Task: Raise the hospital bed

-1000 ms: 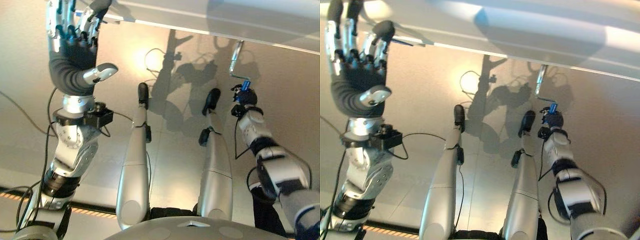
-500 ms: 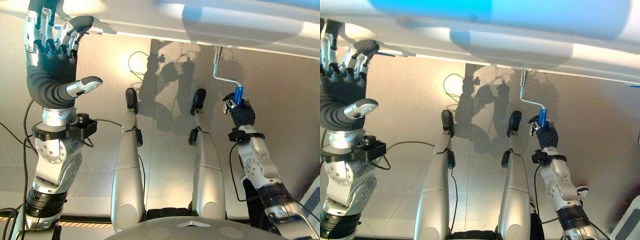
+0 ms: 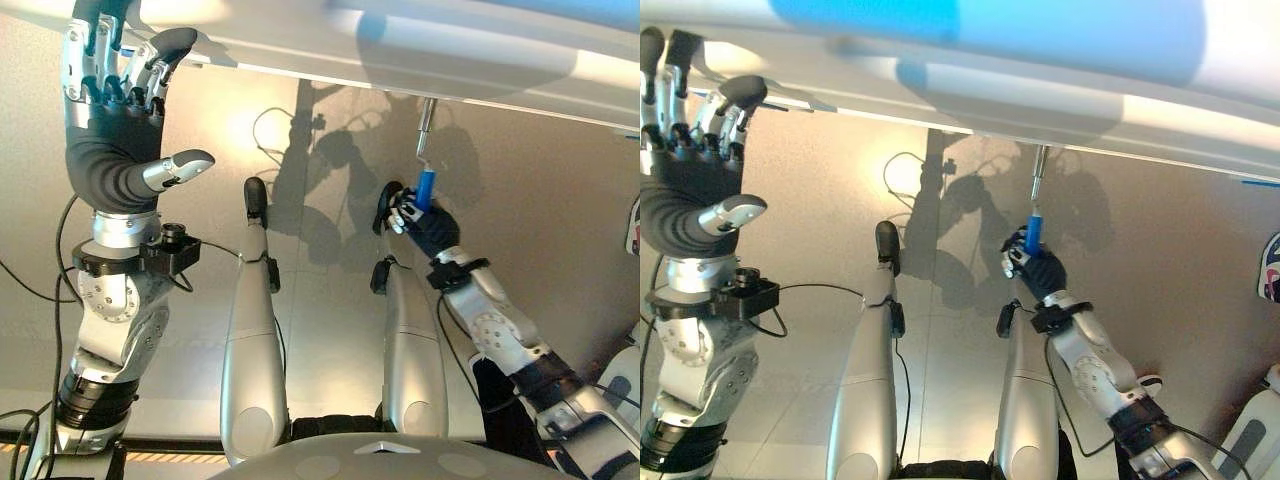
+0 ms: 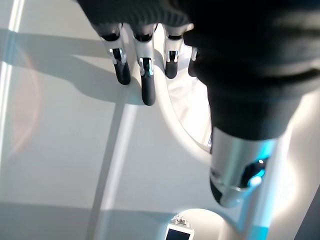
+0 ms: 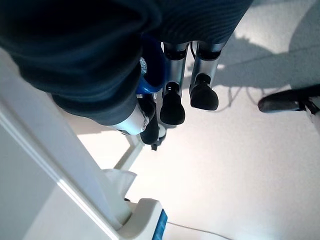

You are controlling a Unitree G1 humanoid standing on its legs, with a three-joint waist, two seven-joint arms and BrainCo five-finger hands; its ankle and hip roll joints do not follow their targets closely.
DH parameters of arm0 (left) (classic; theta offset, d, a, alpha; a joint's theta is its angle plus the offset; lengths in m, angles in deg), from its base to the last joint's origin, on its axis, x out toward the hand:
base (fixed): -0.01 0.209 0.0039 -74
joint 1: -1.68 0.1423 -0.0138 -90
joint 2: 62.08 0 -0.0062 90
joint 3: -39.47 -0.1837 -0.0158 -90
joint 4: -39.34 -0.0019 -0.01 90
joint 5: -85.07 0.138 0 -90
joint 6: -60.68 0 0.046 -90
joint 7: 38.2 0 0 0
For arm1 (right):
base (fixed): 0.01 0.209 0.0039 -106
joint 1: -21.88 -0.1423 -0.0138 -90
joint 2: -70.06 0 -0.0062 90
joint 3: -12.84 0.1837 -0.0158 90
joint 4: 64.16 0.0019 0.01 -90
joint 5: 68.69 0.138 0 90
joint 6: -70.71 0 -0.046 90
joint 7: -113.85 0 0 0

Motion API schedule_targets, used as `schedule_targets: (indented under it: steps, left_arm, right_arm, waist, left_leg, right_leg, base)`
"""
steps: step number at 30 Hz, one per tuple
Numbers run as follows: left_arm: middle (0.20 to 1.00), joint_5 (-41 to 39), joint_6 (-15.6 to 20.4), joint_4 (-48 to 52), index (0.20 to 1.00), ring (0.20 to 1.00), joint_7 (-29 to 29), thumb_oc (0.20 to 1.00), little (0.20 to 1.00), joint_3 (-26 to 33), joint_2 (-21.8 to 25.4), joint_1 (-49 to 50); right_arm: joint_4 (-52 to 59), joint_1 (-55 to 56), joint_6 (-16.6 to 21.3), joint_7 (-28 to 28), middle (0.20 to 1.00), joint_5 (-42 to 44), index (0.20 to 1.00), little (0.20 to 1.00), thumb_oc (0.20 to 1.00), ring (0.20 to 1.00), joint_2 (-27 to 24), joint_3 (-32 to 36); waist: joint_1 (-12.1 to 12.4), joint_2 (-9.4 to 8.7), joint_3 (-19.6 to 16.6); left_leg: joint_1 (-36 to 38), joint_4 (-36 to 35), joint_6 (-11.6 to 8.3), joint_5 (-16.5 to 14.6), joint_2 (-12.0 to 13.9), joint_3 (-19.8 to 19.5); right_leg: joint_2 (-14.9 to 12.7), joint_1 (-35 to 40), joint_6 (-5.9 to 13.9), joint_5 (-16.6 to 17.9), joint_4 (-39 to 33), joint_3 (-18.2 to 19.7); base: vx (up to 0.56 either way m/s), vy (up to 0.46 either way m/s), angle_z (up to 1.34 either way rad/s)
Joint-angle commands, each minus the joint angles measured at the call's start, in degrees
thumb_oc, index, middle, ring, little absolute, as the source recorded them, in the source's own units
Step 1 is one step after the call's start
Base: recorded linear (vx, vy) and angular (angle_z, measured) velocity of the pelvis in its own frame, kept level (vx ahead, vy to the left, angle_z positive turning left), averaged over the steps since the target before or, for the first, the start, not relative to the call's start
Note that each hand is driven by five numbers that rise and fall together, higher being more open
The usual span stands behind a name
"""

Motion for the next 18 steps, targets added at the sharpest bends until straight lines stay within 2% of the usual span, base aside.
schedule_targets:
  steps: [1, 4, 7, 9, 10, 18]
  left_arm:
    - [1.0, 4.0, 0.2, 2.6, 1.0, 1.0, -0.2, 1.0, 1.0, -3.9, -1.2, -3.4]
    - [1.0, 2.9, 0.8, 2.1, 1.0, 1.0, 0.4, 1.0, 1.0, -5.5, -2.0, -4.7]
    - [1.0, 2.1, 0.9, 1.9, 1.0, 1.0, 0.8, 1.0, 1.0, -6.0, -2.1, -5.3]
    - [1.0, 0.9, 1.6, 1.5, 1.0, 1.0, 1.0, 1.0, 1.0, -7.2, -2.5, -6.1]
    - [1.0, 0.9, 1.6, 1.5, 1.0, 1.0, 1.0, 1.0, 1.0, -7.2, -2.5, -6.2]
    - [1.0, -1.4, 2.4, 0.9, 1.0, 1.0, 0.9, 1.0, 1.0, -10.3, -4.2, -9.4]
  right_arm:
    - [11.3, -12.4, 7.9, 4.5, 0.2, -3.6, 0.2, 0.2, 0.2, 0.2, 2.7, -3.6]
    - [3.3, -21.2, 7.7, 1.0, 0.2, -6.7, 0.2, 0.2, 0.2, 0.2, 6.8, -6.6]
    - [-1.7, -25.3, 7.8, -1.7, 0.2, -9.3, 0.2, 0.2, 0.2, 0.2, 8.4, -6.8]
    - [-11.8, -30.8, 7.2, -4.3, 0.2, -10.9, 0.2, 0.2, 0.2, 0.2, 11.2, -7.0]
    - [-11.9, -30.9, 7.2, -4.3, 0.2, -10.9, 0.2, 0.2, 0.2, 0.2, 11.3, -7.0]
    - [-41.9, -41.1, 4.6, -9.0, 0.2, -12.8, 0.2, 0.2, 0.2, 0.2, 19.3, -3.5]
  waist:
    - [1.0, 4.08, -1.1]
    - [2.7, 4.9, -1.1]
    - [3.4, 5.29, -1.1]
    - [4.8, 5.91, -1.1]
    - [4.8, 5.91, -1.1]
    - [7.7, 8.05, -1.1]
  left_leg:
    - [1.4, -2.0, 0.22, 0.6, 0.0, -1.8]
    - [1.3, -1.8, 0.4, 0.4, -0.5, -2.1]
    - [1.1, -1.5, 0.52, 0.2, -0.7, -2.3]
    - [0.9, -1.4, 0.64, 0.1, -1.0, -2.8]
    - [0.8, -1.4, 0.63, 0.1, -1.0, -2.9]
    - [-0.3, -0.7, 0.89, -0.5, -2.0, -3.7]
  right_leg:
    - [0.8, 3.4, 1.04, -4.0, 2.4, -4.3]
    - [0.6, 4.1, 1.06, -4.0, 2.0, -4.8]
    - [0.4, 4.4, 1.07, -4.0, 1.8, -5.1]
    - [0.3, 4.9, 1.12, -4.0, 1.3, -5.3]
    - [0.3, 4.9, 1.11, -4.0, 1.3, -5.3]
    - [-0.1, 4.9, 1.18, -4.5, 1.5, -5.9]
  base:
    - [0.02, 0.033, -0.02]
    - [0.02, 0.021, -0.02]
    - [0.0, 0.0, 0.0]
    - [0.03, 0.016, 0.05]
    - [0.02, 0.026, 0.05]
    - [0.01, 0.013, 0.02]
